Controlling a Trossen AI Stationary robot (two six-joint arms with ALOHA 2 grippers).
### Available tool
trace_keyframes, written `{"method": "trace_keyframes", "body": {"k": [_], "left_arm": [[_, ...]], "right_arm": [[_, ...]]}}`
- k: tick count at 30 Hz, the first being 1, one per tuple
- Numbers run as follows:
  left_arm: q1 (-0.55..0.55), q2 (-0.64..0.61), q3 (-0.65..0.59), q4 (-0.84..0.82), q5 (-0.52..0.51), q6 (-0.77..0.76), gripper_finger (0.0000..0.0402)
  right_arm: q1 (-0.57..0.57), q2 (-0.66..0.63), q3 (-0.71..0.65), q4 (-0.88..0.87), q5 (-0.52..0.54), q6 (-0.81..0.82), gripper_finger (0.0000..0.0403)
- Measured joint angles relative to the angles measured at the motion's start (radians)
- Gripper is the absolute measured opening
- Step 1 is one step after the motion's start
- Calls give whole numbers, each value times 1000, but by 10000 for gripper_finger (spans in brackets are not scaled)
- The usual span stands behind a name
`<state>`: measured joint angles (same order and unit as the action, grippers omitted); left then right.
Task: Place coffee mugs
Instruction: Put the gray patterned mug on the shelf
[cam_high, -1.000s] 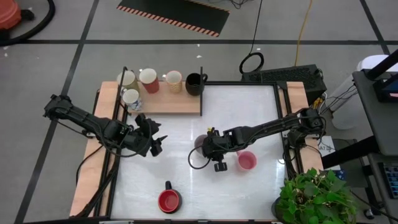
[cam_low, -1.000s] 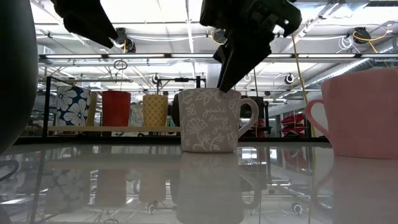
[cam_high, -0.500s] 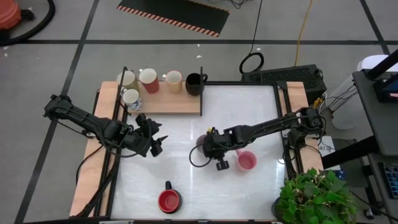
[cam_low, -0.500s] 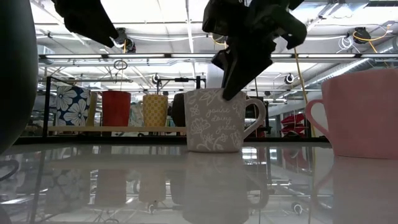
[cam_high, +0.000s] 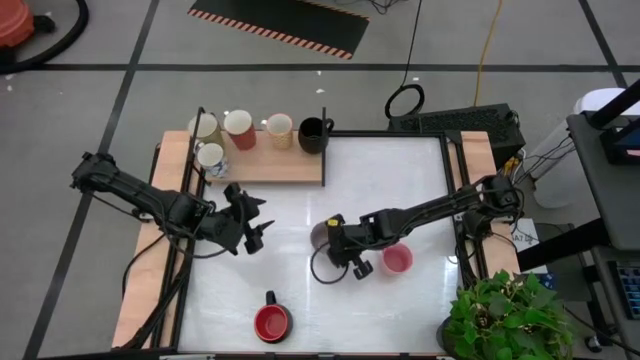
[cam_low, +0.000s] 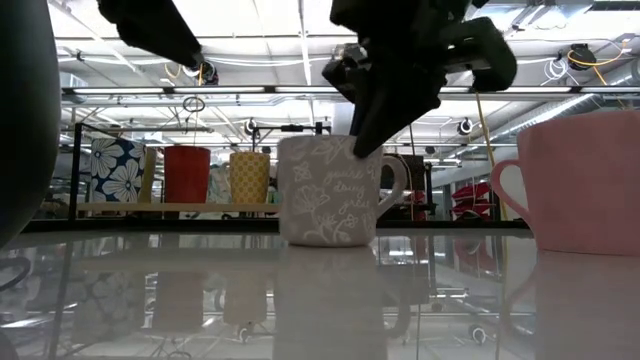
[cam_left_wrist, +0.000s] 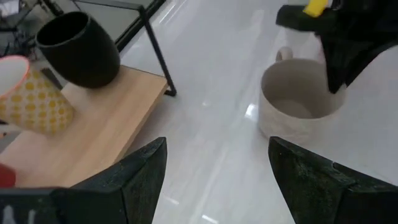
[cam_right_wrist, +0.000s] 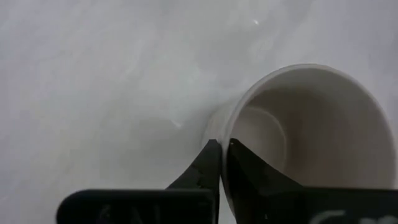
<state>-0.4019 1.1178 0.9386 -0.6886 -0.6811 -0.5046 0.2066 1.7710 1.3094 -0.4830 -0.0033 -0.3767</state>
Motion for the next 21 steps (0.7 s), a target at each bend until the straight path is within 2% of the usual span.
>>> {"method": "trace_keyframes", "body": {"k": [6,11,16,21], "left_arm": [[-7,71,0,55,87,130,285],[-21,141,-1,191,148,281,285],[-46,198,-1,385,290,454,285],[-61,243,-1,503,399,542,283]], "right_arm": [[33,0,0,58,30,-101,1],[44,0,23,59,35,-111,1],[51,0,25,58,32,-112,1],[51,0,25,60,29,-60,1]]}}
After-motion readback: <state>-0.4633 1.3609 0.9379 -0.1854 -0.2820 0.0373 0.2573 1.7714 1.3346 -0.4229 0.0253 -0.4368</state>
